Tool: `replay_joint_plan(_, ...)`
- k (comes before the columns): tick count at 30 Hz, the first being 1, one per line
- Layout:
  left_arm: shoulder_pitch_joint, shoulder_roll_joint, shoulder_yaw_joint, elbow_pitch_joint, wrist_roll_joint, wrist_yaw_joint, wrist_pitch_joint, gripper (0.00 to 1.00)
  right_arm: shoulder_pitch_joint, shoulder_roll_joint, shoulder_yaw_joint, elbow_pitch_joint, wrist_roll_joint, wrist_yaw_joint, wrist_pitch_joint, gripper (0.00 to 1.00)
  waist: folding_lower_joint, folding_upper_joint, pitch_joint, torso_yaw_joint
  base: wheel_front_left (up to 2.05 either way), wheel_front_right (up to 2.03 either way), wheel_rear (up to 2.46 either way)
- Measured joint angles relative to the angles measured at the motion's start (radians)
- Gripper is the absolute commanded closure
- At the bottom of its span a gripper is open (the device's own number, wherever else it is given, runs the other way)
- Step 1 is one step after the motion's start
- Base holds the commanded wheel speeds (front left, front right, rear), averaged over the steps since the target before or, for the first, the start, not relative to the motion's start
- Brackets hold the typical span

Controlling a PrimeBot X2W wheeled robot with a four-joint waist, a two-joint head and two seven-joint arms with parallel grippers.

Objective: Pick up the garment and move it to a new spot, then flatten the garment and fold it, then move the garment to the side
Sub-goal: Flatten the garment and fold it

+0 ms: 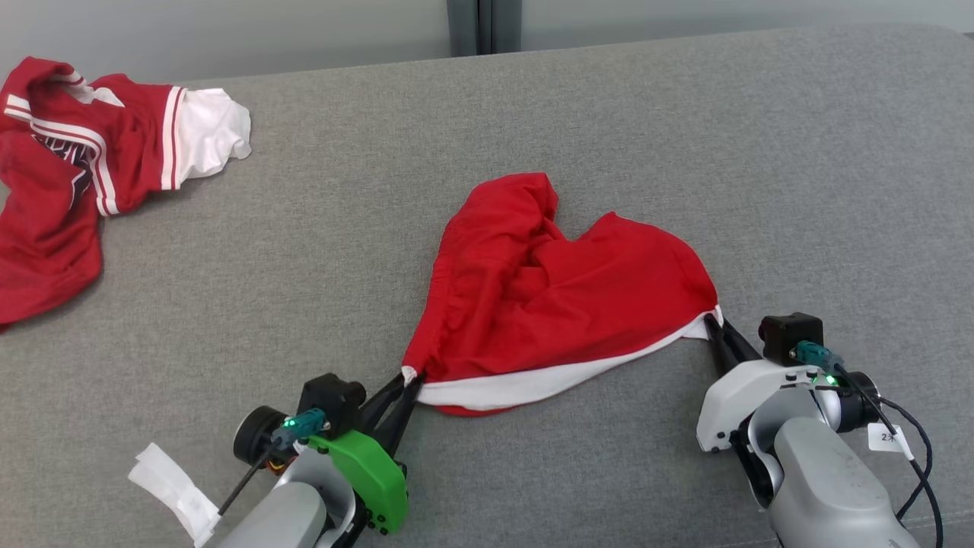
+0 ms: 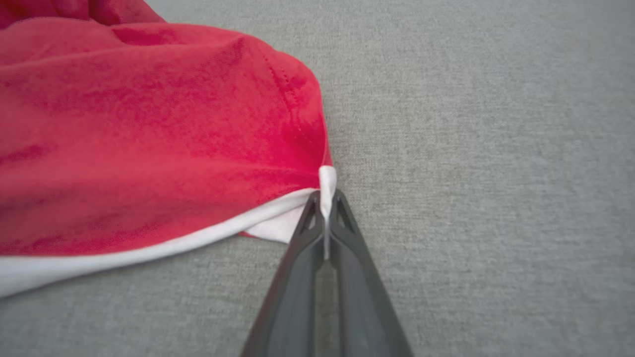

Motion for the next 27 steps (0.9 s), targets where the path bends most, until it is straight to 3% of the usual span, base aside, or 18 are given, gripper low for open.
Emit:
replay_joint_plan(7, 0.028, 0.0, 0.087, -0.121, -0.058, 0.01, -0.042, 1.0, 0.004, -0.004, -0.002, -0.108, 0.039, 0.0, -0.012, 1.0, 0.0, 0.0, -0.024, 0.003, 0.0, 0.0, 0.0)
replay_joint_plan(16, 0.086, 0.006, 0.216, -0.457, -0.076, 0.063, -0.054, 1.0, 0.11, -0.014, -0.022, -0.521, 0.069, 0.0, -0.017, 1.0, 0.0, 0.0, -0.101, -0.004, 0.0, 0.0, 0.0)
replay_joint_plan(21, 0.116, 0.052, 0.249, -0.677, -0.071, 0.135, -0.006, 1.0, 0.195, -0.012, -0.041, -0.749, 0.081, 0.0, -0.013, 1.0, 0.0, 0.0, -0.154, -0.016, 0.0, 0.0, 0.0)
replay_joint_plan(23, 0.117, 0.085, 0.27, -0.819, -0.064, 0.18, 0.046, 1.0, 0.244, -0.009, -0.051, -0.899, 0.09, 0.0, 0.021, 1.0, 0.0, 0.0, -0.184, -0.026, 0.0, 0.0, 0.0)
replay_joint_plan(27, 0.114, 0.133, 0.301, -0.987, -0.045, 0.229, 0.112, 1.0, 0.299, -0.005, -0.057, -1.1, 0.081, 0.0, 0.074, 1.0, -0.0001, 0.0, -0.21, -0.048, 0.0, 0.0, 0.0)
